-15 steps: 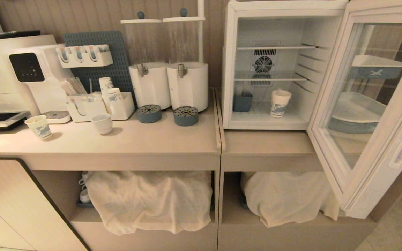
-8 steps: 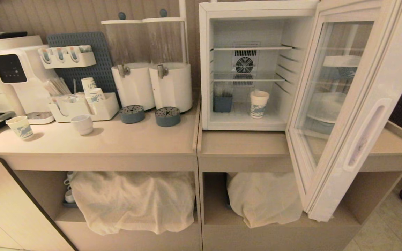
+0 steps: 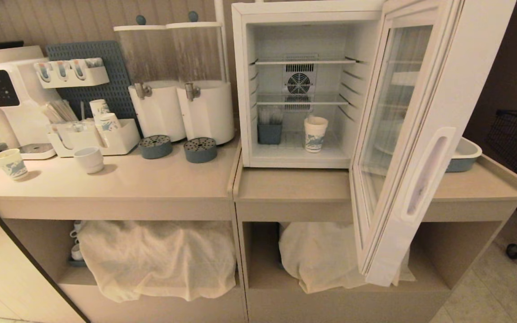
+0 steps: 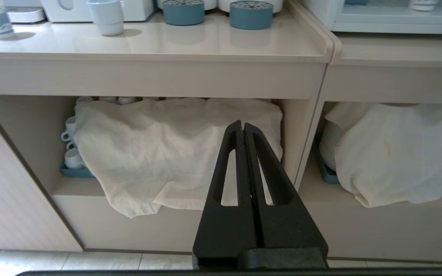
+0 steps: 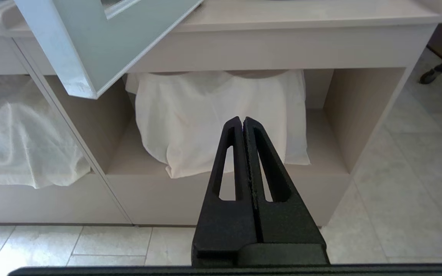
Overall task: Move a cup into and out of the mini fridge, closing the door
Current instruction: Close the freezer door
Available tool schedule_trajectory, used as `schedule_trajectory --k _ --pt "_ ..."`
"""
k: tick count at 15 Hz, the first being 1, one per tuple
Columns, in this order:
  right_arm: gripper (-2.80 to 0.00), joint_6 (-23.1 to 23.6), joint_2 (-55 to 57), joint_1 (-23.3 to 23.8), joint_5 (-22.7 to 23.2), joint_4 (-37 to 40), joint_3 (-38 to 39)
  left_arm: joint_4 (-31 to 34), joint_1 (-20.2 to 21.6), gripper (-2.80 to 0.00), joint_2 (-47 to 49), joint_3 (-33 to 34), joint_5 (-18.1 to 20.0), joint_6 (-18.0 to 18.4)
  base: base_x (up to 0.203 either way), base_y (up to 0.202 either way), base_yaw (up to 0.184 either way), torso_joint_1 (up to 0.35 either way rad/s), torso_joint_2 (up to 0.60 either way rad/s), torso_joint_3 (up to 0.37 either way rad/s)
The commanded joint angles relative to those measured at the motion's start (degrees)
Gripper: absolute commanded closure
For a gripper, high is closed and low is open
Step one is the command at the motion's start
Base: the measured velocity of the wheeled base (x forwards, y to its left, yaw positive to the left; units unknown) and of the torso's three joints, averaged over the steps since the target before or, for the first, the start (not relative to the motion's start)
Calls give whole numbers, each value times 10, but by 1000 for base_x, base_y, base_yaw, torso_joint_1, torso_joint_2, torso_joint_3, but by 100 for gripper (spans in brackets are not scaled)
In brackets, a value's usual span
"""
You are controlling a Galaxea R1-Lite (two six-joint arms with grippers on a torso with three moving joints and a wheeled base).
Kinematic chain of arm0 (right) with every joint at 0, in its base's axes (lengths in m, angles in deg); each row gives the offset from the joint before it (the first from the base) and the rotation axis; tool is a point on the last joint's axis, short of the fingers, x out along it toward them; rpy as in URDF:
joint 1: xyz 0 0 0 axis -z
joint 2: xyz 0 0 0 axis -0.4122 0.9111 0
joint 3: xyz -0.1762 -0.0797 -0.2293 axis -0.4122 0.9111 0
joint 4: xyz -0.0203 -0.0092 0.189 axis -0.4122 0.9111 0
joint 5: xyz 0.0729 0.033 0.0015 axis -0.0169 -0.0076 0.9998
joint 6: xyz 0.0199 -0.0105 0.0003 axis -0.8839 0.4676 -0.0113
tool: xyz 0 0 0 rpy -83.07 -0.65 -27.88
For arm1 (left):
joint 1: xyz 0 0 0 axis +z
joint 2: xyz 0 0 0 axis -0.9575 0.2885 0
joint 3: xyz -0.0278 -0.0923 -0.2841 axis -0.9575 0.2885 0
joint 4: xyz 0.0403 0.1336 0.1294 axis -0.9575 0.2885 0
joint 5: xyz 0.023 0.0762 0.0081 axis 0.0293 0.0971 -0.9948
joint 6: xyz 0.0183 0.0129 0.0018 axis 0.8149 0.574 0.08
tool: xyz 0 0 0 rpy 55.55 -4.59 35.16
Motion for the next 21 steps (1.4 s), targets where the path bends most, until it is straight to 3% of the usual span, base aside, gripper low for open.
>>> schedule_trajectory --k 1,3,5,7,9,11,12,14,16,18,21 --pt "0 0 -1 0 8 3 -22 0 0 0 1 11 0 0 0 0 0 0 0 0" --pt "0 -16 0 0 40 60 -126 0 0 0 0 11 0 0 0 0 0 0 0 0" --pt "0 -34 18 0 77 144 -302 0 0 0 0 11 0 0 0 0 0 0 0 0" --pt "0 -75 106 -23 97 211 -489 0 0 0 0 11 0 0 0 0 0 0 0 0" --pt "0 -110 183 -134 71 264 -604 0 0 0 1 11 0 0 0 0 0 0 0 0" --pt "0 -132 255 -297 26 318 -658 0 0 0 0 11 0 0 0 0 0 0 0 0" --pt "0 -127 301 -357 4 337 -671 0 0 0 0 11 0 0 0 0 0 0 0 0" --pt "0 -97 358 -433 -36 367 -700 0 0 0 1 11 0 0 0 0 0 0 0 0" --pt "0 -86 379 -442 -69 410 -749 0 0 0 0 11 0 0 0 0 0 0 0 0" --pt "0 -107 412 -436 -125 407 -768 0 0 0 0 11 0 3 0 0 0 0 0 0" --pt "0 -133 473 -381 -151 362 -780 0 0 0 1 11 0 0 0 0 0 0 0 0"
